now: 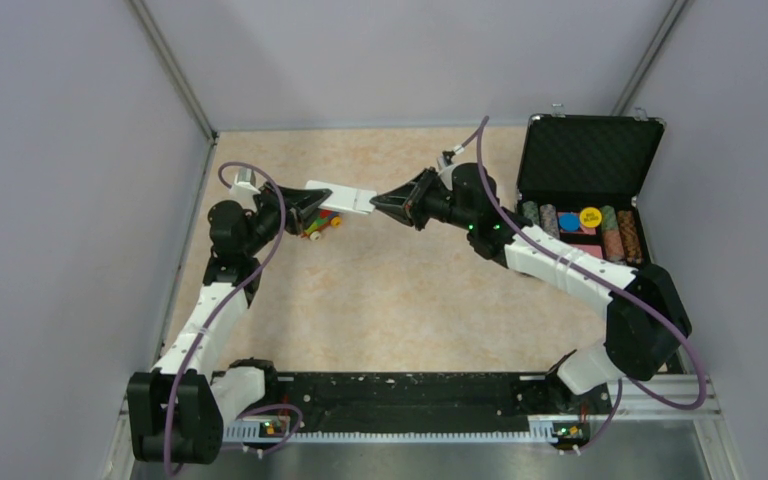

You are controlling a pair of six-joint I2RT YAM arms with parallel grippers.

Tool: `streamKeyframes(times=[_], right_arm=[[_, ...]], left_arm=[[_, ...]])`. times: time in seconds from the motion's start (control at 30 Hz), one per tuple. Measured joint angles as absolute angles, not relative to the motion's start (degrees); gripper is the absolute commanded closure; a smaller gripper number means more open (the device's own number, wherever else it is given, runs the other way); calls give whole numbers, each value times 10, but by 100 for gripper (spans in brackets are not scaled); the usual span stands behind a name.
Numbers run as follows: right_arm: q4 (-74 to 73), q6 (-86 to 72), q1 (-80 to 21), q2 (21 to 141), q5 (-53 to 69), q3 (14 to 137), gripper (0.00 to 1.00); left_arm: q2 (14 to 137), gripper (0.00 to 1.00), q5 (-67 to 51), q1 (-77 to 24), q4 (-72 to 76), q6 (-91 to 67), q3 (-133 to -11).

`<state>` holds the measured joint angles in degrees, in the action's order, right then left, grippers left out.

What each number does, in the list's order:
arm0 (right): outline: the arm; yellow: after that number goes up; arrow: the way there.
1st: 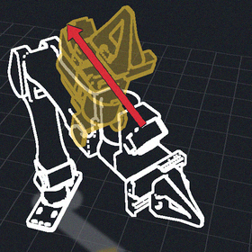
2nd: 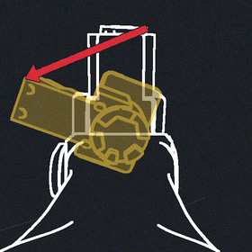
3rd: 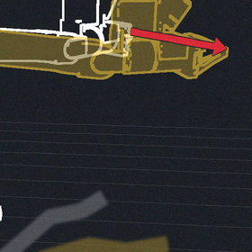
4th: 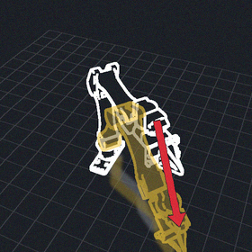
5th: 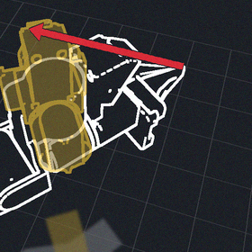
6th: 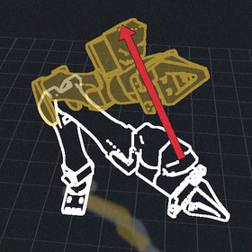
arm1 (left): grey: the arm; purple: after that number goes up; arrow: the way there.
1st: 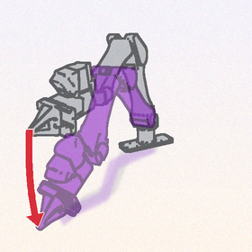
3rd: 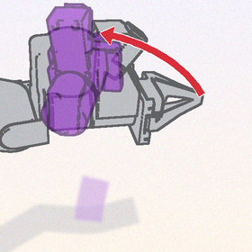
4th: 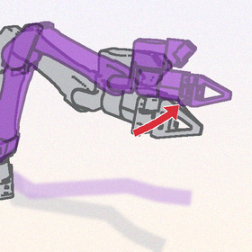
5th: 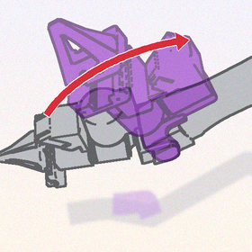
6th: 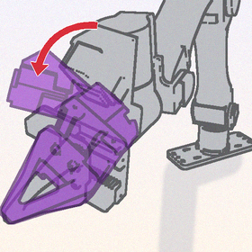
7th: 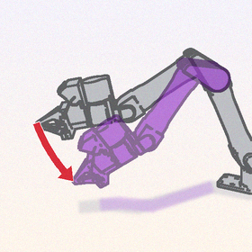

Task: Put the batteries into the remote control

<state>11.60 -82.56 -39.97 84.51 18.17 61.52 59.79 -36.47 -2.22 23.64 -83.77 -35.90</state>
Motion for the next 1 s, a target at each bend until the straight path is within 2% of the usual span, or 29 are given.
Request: streamKeyframes(times=[0.23, 0.37, 1.0], right_arm=[[115, -812, -399, 845, 182, 618, 100], [103, -802, -399, 848, 183, 628, 93], [-29, -711, -400, 874, 185, 721, 82]], left_arm=[[598, 100, -366, -22, 240, -842, -359], [598, 100, -366, -22, 240, -846, -359], [598, 100, -360, -19, 235, -850, -359]])
